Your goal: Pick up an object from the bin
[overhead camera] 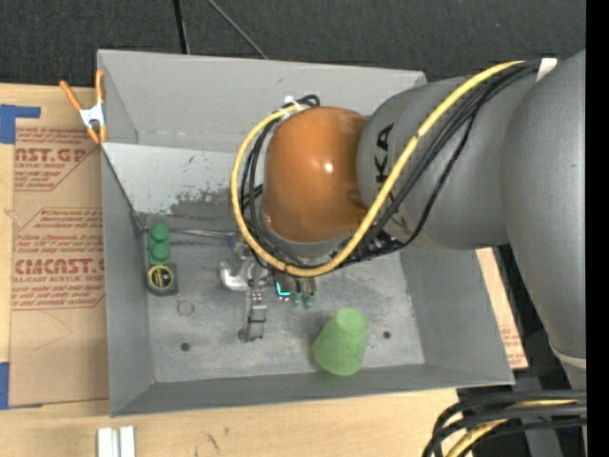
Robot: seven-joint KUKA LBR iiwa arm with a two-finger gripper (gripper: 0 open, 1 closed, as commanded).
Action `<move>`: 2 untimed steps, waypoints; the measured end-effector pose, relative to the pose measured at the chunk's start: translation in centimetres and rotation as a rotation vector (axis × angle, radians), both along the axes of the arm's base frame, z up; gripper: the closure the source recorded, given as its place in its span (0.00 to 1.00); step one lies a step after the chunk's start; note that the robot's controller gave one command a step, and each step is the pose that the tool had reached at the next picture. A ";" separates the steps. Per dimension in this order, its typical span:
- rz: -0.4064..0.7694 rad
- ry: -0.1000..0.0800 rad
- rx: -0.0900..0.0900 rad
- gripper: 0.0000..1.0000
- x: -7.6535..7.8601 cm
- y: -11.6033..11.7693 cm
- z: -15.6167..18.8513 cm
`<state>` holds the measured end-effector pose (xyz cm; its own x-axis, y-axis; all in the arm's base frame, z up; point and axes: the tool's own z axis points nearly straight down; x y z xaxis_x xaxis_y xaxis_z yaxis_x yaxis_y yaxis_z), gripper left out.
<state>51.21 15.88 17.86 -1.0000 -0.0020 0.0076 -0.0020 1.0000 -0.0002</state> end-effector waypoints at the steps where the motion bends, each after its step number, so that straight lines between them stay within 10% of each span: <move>1: 0.301 -0.007 0.000 0.00 7.0 -11.5 -11.2; 2: 0.174 -0.012 0.003 0.00 7.9 -11.2 -7.8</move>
Offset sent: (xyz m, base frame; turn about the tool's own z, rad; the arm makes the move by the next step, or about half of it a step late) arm 0.0698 -0.1124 -0.1086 -0.3048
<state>59.15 4.66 10.08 -0.9846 -0.1748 -0.0050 -0.1748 0.9846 0.0012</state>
